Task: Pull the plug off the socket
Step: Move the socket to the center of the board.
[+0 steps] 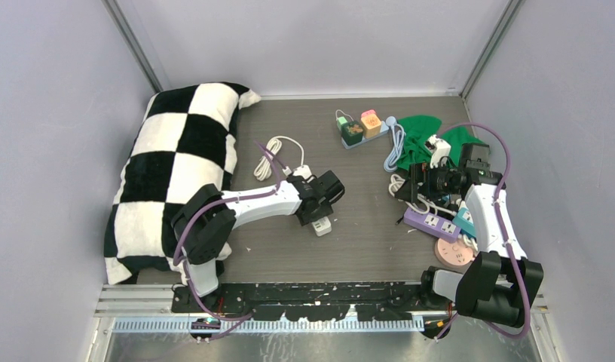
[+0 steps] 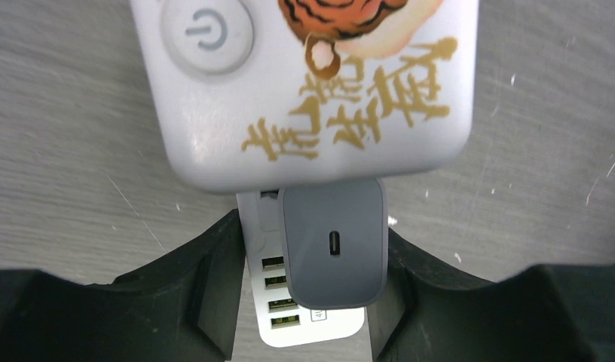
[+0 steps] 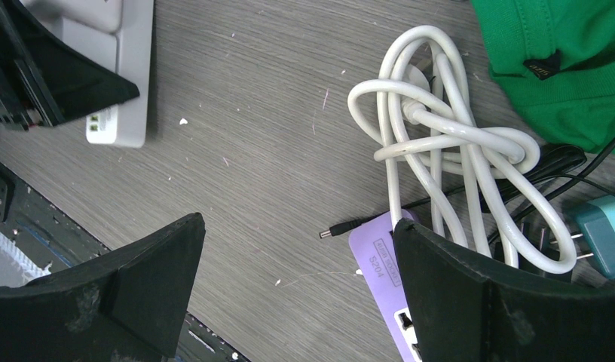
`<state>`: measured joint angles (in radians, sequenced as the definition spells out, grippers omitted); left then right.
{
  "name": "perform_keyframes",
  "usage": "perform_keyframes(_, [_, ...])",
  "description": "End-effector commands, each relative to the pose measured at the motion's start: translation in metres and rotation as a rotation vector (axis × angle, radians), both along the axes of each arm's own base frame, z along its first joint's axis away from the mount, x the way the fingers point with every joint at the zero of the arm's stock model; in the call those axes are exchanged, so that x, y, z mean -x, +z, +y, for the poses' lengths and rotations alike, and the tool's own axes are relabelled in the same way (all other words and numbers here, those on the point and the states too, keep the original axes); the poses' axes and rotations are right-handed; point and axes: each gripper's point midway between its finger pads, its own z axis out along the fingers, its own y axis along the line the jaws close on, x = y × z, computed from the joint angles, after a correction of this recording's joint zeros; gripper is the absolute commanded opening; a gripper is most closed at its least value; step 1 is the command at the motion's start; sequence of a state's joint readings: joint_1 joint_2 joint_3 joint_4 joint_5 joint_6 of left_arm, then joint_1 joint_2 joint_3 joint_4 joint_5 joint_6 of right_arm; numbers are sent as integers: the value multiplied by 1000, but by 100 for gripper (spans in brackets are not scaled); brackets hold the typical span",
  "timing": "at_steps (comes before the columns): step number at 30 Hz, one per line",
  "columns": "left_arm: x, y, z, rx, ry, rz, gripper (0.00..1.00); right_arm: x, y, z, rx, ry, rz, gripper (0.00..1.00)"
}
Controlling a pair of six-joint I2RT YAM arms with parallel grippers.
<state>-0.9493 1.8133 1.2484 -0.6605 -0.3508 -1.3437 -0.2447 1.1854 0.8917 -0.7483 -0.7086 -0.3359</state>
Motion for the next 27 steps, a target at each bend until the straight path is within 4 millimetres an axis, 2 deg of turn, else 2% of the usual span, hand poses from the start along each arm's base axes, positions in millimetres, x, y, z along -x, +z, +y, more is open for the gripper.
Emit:
perform_keyframes(1, [-4, 21, -16, 74, 34, -37, 28, -4, 4, 2, -16, 22, -30, 100])
perform_keyframes(5, [-5, 31, -27, 72, -25, -52, 54, -3, 4, 4, -19, 31, -33, 100])
perform_keyframes(10, [-9, 50, -27, 67, -82, -97, 78, 0, 4, 5, -23, 44, -31, 100])
perform_keyframes(13, [-11, 65, -26, 62, -123, -125, 83, 1, 3, 5, -21, 49, -30, 100])
perform_keyframes(20, [-4, 91, -23, 65, -272, -177, 84, 2, 3, 8, -35, 65, -27, 100])
perform_keyframes(23, [2, 104, -21, 68, -390, -219, 85, 3, 3, 10, -43, 75, -29, 100])
perform_keyframes(27, [14, 128, -24, 104, -638, -318, 87, 5, 4, 12, -56, 85, -30, 100])
